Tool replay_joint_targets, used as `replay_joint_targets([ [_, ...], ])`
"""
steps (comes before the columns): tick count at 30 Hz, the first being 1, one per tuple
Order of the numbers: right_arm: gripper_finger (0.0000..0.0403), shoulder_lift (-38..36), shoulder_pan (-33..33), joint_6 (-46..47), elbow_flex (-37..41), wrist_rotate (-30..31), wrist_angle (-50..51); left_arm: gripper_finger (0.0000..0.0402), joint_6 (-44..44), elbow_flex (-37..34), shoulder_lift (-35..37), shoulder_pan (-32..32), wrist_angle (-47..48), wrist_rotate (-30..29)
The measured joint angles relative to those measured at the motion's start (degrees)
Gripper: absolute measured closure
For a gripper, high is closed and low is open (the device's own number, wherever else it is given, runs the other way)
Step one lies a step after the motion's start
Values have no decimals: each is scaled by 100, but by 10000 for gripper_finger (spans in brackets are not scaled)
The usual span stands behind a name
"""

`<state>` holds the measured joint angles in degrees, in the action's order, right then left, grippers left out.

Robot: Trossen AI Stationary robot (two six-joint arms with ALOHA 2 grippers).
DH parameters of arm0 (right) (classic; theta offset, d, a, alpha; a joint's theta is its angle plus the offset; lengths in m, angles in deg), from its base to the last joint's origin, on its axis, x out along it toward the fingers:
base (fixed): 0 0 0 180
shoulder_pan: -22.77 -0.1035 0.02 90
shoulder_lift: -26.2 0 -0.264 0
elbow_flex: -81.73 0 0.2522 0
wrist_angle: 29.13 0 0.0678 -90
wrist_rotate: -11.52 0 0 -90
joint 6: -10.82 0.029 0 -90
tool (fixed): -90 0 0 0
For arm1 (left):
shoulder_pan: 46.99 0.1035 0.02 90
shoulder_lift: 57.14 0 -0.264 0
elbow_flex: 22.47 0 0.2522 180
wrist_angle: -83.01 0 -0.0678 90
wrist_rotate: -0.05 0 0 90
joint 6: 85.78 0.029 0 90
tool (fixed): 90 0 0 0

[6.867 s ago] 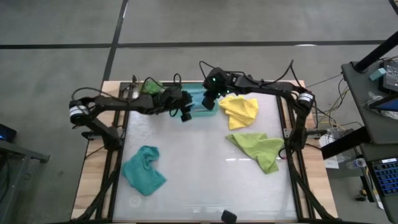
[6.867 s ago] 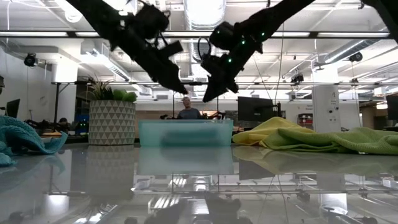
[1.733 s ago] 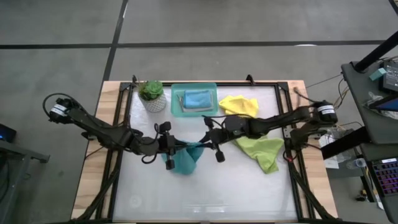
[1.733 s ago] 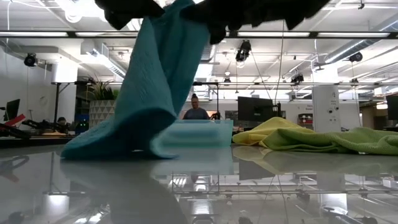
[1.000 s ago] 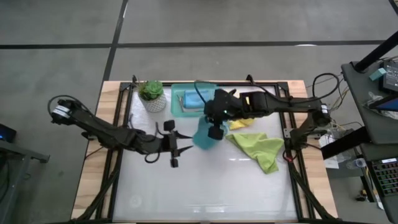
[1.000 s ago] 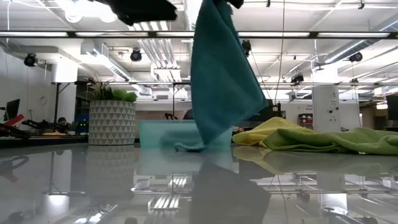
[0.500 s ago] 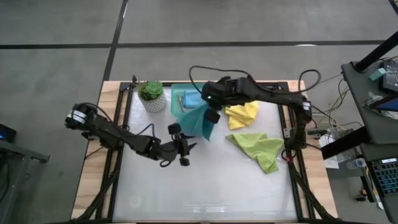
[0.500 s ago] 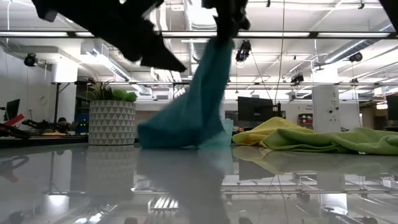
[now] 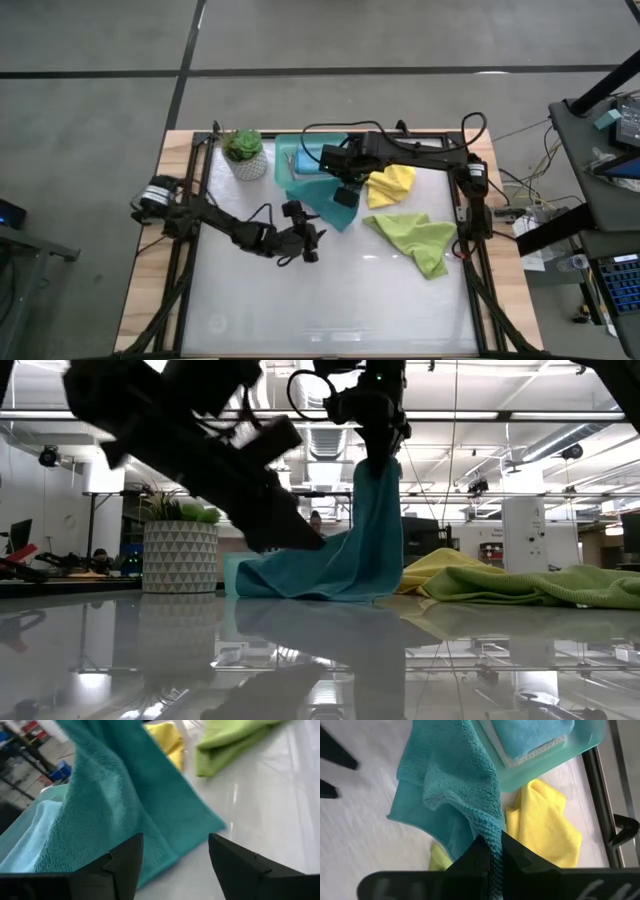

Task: Fold microfiber towels
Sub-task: Fold the light blue microfiber cloth

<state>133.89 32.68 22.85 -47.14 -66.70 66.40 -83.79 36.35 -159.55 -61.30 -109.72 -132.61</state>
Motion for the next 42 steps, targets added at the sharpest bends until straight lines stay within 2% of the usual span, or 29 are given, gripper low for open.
replay_joint_targets([
  [4, 394, -38, 0, -2, 2, 1, 27, 187, 38, -2, -359, 235, -288, 77],
  [9, 394, -65, -13, -30, 2, 1, 67, 187, 34, -1, -637, 549, -306, 530],
  [12, 394, -67, -13, -102, 2, 1, 67, 187, 25, 7, -706, 700, -309, 716],
  [15, 394, -74, -13, -138, 2, 1, 63, 187, -13, 7, -759, 866, -313, 1185],
  [18, 394, -74, -13, -146, 2, 3, 61, 194, -24, 17, -785, 971, -340, 1245],
  [28, 394, -76, -13, -223, 4, 3, 45, 274, -13, 13, -785, 1154, -347, 1407],
  [36, 394, -76, -15, -250, 7, 5, 95, 386, -16, 10, -768, 1138, -340, 1412],
  [38, 394, -85, -24, -263, 9, 9, 111, 395, -19, 2, -725, 1106, -331, 1416],
  [42, 394, -119, -56, -291, 28, 23, 119, 377, -170, -11, -534, 1060, -296, 1528],
])
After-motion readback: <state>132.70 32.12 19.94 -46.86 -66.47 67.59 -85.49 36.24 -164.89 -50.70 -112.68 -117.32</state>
